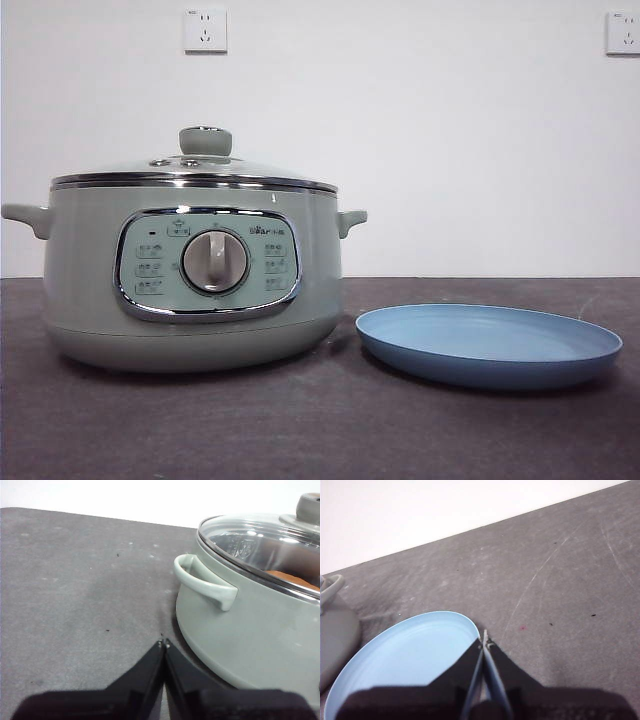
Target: Take the potato out from the steamer,put the potato on the plate,close the lid
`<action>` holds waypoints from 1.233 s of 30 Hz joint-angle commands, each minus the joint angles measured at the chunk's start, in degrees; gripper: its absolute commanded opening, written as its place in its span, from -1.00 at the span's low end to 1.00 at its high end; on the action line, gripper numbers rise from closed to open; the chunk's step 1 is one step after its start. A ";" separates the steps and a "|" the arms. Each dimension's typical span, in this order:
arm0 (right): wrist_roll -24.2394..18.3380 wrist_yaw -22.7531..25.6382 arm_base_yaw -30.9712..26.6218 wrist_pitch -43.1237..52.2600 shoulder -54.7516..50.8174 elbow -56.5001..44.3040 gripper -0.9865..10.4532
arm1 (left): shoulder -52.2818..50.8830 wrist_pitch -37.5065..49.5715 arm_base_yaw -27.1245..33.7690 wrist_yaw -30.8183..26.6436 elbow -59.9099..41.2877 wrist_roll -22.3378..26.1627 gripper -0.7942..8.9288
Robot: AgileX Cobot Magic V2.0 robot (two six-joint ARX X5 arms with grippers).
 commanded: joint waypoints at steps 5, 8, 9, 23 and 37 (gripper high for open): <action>0.92 0.00 0.07 0.07 -0.02 -0.63 -0.83 | -0.09 0.76 0.13 0.37 -0.72 -0.04 -0.84; 5.66 0.02 0.07 1.64 -0.02 -0.63 -0.83 | -0.09 0.81 0.04 2.64 -0.72 -0.79 -0.84; 7.80 -0.11 0.07 2.27 -0.04 -0.63 -0.83 | -0.09 0.92 0.04 3.82 -0.70 -1.92 -0.84; 11.17 -7.69 0.07 3.08 6.97 16.90 -0.84 | 3.04 -2.56 -2.25 13.66 11.54 -10.38 -0.85; -3.56 -8.48 4.68 -0.55 31.45 52.98 -0.84 | 22.51 -4.98 -2.97 13.68 44.22 0.70 -0.85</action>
